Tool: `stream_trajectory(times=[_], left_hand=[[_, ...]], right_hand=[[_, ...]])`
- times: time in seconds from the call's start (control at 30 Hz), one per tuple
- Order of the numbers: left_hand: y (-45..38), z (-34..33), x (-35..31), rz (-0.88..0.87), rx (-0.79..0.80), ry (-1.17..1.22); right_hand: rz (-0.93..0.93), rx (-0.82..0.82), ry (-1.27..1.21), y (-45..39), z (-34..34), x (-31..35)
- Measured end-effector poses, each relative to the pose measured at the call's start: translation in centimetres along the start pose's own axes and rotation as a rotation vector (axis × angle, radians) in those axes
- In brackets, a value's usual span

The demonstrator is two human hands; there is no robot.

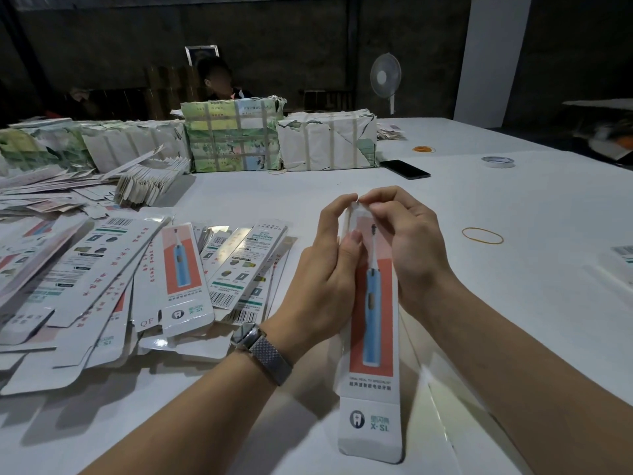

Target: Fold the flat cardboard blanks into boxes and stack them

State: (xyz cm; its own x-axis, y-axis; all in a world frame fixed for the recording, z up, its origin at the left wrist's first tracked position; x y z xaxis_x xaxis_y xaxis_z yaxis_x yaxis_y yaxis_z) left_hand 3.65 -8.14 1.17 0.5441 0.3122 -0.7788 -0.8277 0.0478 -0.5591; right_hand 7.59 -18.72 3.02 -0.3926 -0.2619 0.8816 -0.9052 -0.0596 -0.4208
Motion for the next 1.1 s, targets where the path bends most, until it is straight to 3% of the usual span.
stream_trajectory(times=[0.53, 1.1], left_hand=[[-0.1, 0.9, 0.3, 0.055, -0.043, 0.083], [-0.2, 1.4, 0.3, 0.09, -0.082, 0.017]], right_hand=[[0.057, 0.04, 0.149, 0.6, -0.1, -1.2], [0.041, 0.032, 0.093, 0.3, 0.0, -1.5]])
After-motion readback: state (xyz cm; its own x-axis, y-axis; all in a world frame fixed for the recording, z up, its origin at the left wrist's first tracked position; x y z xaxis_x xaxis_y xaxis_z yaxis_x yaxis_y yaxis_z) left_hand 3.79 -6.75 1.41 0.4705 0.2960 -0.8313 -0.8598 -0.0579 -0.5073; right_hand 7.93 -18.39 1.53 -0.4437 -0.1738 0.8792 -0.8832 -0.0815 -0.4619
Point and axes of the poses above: each hand's wrist, its own y-axis away from the middle knuckle, its own z-axis out of the back of the hand, x = y × z, the point moved 7 cm from there along -y, towards the middle knuckle, and after that the axes turned 3 degrees about z, right-handed, at the moved point
